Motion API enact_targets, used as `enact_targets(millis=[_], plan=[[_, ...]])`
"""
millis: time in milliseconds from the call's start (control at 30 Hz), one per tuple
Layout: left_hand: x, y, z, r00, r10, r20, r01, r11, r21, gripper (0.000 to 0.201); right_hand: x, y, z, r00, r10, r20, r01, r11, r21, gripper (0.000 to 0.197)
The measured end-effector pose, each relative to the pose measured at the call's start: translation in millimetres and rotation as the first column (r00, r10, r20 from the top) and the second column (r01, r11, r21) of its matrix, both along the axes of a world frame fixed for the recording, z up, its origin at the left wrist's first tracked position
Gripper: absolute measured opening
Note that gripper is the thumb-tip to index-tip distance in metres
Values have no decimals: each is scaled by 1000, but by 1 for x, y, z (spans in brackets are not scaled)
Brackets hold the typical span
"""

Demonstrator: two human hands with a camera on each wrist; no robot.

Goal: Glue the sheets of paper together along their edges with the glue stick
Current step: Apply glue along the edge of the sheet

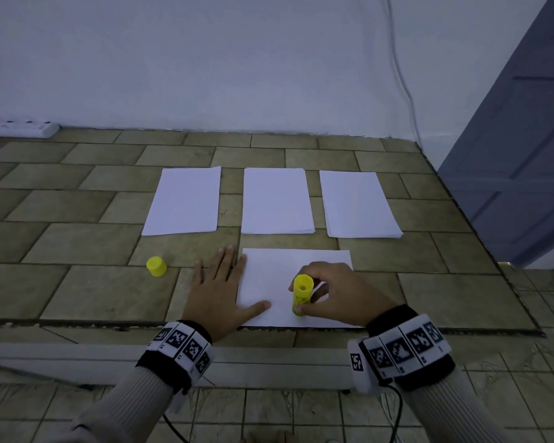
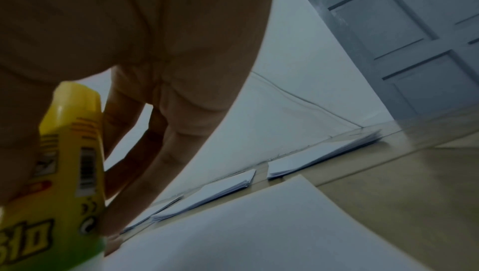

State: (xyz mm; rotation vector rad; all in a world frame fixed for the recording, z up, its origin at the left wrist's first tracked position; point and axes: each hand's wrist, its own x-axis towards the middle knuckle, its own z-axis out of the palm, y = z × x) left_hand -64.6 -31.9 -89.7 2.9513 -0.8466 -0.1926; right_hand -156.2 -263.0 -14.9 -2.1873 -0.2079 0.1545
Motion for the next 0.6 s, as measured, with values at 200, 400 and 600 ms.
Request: enact_targets(millis=[200,400,600], plan=[[0,0,0,1000,-9,9,9,1000,5,123,25,-9,5,1000,-25,15,25,1000,0,17],[0,1,-1,1000,-7,8,7,1000,0,123,64,-18,3,989,-133,67,138,988,-75,15],[1,2,-2,1000,7,14,-6,999,-53,122,77,-23,2,971,-226,77,235,963,-130,13]])
